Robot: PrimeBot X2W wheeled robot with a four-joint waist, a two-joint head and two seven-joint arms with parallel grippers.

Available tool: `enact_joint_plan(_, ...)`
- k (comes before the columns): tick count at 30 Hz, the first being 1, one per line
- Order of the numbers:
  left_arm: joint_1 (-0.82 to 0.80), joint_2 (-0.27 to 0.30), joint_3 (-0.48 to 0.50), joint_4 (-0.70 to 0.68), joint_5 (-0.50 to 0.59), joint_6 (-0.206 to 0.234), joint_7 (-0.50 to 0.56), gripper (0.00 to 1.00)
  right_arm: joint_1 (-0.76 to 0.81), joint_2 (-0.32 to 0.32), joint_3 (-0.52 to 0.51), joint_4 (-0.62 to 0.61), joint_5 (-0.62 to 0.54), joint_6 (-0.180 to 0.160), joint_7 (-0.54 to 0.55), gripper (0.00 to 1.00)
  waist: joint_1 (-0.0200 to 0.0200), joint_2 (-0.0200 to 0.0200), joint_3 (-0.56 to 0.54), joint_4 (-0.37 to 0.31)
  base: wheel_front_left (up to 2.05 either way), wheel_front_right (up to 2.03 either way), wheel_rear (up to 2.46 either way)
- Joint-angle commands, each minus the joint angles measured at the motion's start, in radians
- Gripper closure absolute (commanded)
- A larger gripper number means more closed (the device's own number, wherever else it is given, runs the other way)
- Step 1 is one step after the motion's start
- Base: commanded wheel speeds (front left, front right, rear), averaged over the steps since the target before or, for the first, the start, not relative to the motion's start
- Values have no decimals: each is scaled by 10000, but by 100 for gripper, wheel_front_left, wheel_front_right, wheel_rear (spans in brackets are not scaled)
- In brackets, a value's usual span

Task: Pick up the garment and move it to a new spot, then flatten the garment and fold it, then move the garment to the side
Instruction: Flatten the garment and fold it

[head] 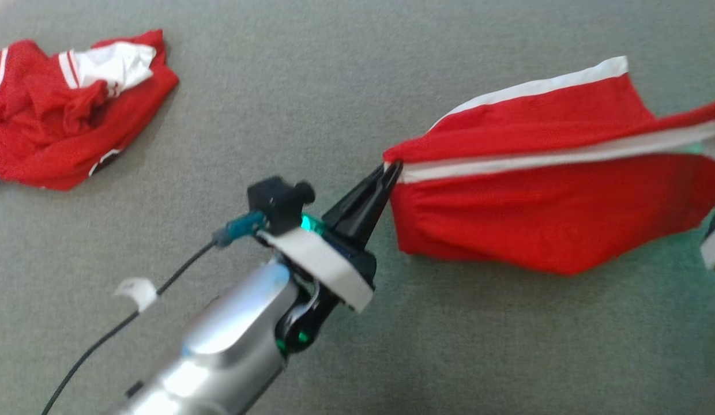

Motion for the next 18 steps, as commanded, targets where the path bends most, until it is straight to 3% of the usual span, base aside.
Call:
enact_joint_plan(1, -503, -34, 407, -73, -126, -24, 19, 100, -381, -414, 213, -60, -15, -9, 34, 100, -3, 0, 220, 169, 0, 0, 0)
enact_joint_plan(15, -1837, -956, 23, 2334, -384, -62, -292, 100, -3397, -1593, 2418, 3501, 410, -9, -502, 100, -3, 0, 932, 863, 0, 0, 0)
enact_joint_plan(16, -1863, -993, -44, 2414, -414, -63, -351, 100, -3489, -1616, 2503, 3661, 483, -9, -572, 91, -3, 0, 937, 886, 0, 0, 0)
enact_joint_plan(17, -1890, -1021, -70, 2517, -417, -63, -457, 82, -3561, -1631, 2566, 3818, 546, -9, -653, 59, -3, 0, 931, 911, 0, 0, 0)
enact_joint_plan(18, -1906, -1044, -82, 2659, -399, -64, -561, 24, -3613, -1614, 2555, 3991, 640, -9, -751, 0, -3, 0, 904, 934, 0, 0, 0)
